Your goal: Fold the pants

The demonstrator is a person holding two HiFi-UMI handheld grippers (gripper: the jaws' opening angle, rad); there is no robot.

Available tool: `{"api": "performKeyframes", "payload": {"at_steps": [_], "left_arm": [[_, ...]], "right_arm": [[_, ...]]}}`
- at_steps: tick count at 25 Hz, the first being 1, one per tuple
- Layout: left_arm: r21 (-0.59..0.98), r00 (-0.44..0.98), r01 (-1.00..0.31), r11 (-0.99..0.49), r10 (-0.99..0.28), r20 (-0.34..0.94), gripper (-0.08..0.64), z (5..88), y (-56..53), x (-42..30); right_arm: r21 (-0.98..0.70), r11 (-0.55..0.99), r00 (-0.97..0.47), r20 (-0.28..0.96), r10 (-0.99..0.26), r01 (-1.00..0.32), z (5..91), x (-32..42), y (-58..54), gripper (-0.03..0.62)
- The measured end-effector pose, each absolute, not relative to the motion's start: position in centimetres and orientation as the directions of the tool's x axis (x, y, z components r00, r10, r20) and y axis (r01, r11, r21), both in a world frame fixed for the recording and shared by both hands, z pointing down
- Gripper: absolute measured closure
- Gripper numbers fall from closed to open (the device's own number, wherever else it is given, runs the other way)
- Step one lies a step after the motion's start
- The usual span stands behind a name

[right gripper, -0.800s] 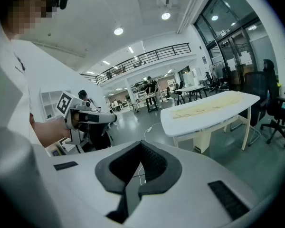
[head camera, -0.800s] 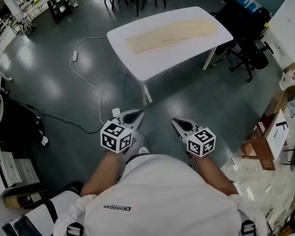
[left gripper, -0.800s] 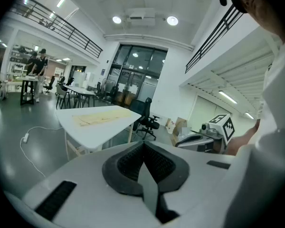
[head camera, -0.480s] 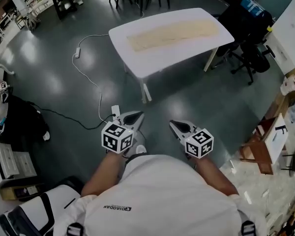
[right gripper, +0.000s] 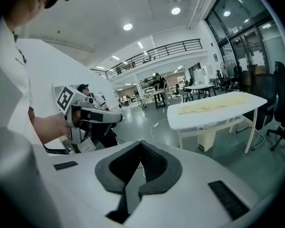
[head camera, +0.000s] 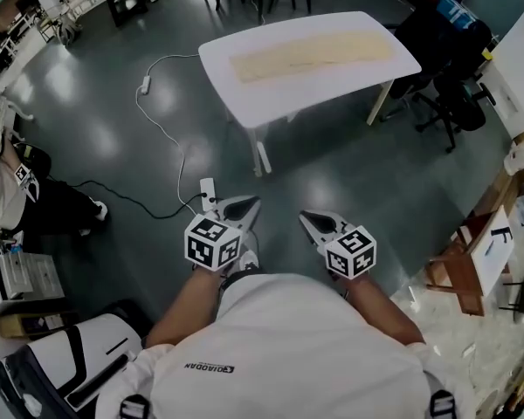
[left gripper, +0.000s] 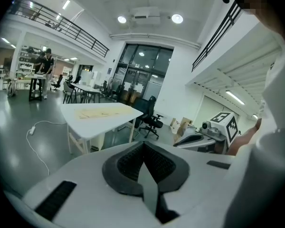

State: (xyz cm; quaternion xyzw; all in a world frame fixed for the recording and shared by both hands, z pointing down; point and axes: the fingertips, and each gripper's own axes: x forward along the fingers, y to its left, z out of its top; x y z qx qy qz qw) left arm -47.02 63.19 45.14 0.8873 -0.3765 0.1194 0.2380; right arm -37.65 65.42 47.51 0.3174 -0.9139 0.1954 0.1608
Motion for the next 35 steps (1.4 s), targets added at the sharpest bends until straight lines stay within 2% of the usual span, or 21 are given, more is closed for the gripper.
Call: {"api": "performKeyframes", "payload": {"at_steps": [16,30,35], "left_arm": [[0.333,0.686,-0.727,-0.601,-0.615,0.389,0.532,45.4,62.4,-47.8],[0.285,0.699,-0.712,-0.642,-0.606,0.381,0.532,44.5,56.8,-56.4],[0.293,0.705,-0.705,-0.646,-0.598,0.381,0.532,44.5,54.8,-57.7]], "right_arm": [[-0.241,0.715,-0.734,0.421,-0.532,-0.657,47.0,-37.9,64.0,0.575],[-0.228,0.656,-0.684,0.393,-0.614,-0.72,45.2,-44.8,57.3,0.575],[-0.203,0.634,-0.654,0.399,-0.643,-0.746,44.6,-45.0,55.6,0.575]]}}
